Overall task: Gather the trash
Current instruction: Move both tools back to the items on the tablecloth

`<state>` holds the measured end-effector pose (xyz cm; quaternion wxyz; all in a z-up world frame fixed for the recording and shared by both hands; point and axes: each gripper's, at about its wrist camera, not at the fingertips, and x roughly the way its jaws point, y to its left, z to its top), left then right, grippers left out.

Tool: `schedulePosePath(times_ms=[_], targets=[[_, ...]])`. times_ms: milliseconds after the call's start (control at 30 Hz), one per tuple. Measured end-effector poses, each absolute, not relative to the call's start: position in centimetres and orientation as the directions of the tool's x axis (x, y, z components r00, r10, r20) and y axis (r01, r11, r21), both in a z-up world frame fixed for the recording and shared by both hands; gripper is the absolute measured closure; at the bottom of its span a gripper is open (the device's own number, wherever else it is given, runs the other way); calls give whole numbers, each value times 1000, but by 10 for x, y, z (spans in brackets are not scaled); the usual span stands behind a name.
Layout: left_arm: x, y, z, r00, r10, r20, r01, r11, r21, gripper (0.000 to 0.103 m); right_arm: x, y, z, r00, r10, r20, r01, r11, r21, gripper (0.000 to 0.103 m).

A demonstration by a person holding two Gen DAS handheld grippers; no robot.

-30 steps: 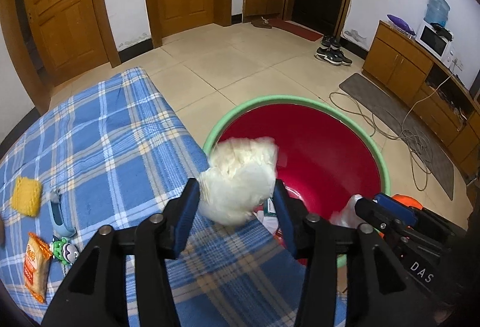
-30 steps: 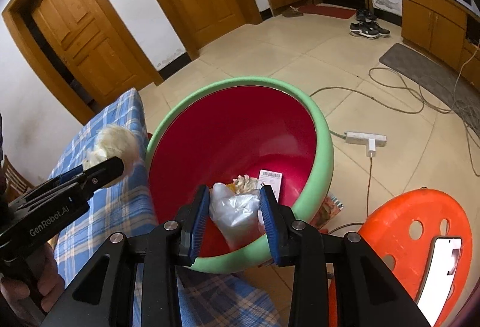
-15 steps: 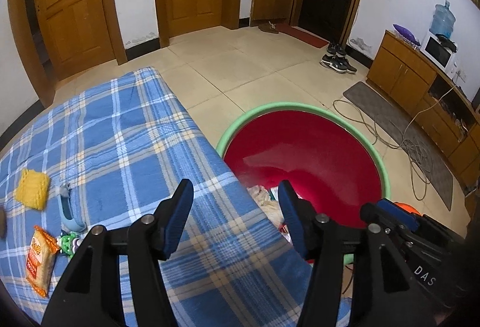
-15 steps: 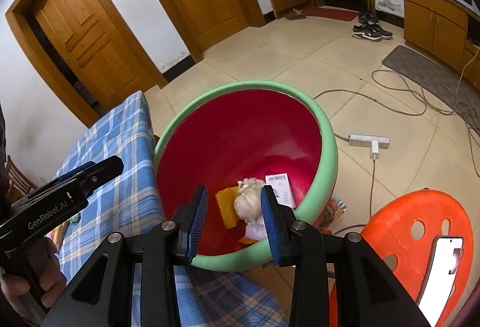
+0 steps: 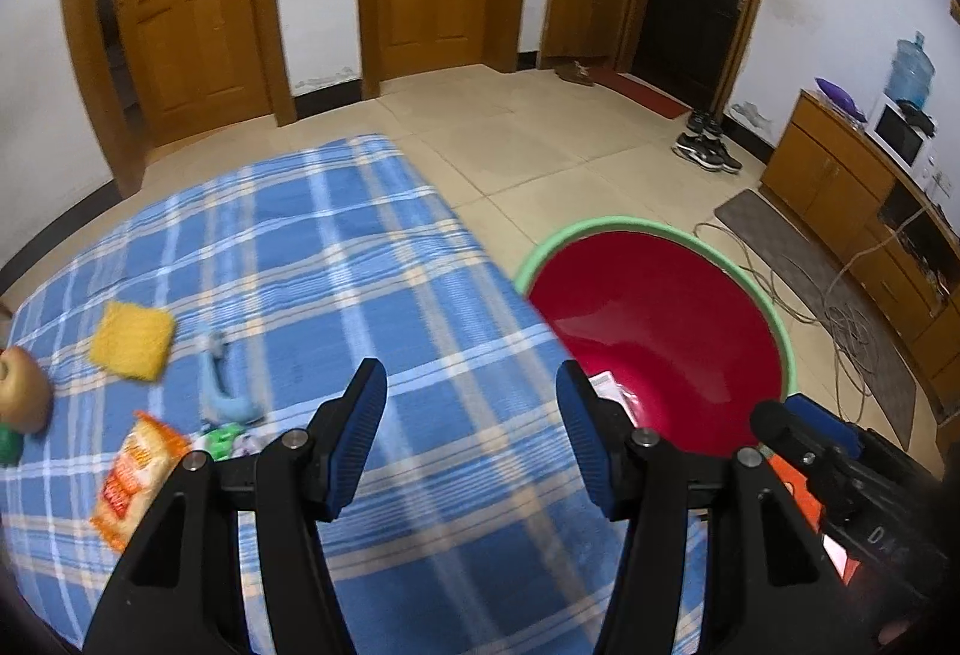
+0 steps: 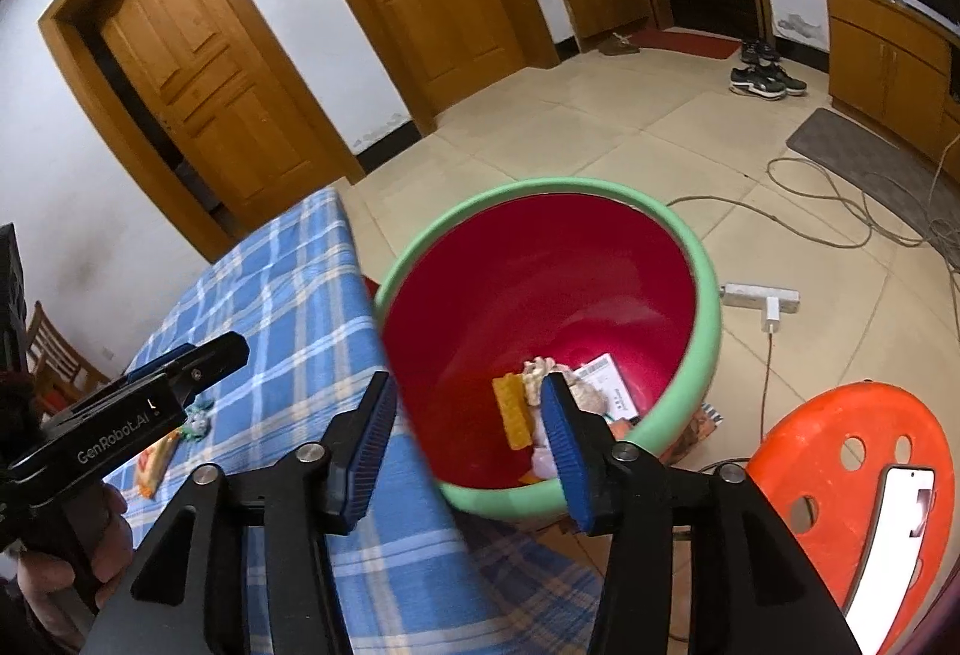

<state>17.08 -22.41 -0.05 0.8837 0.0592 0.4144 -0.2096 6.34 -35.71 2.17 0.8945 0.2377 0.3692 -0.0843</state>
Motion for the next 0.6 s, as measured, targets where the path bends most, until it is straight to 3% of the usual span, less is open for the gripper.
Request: schedulePosePath(times_ms=[600], targets=[[176,-113,-8,617,-172,-768,223,974,-39,38,76,-303,34,717,64,-694,246,909,338,41]])
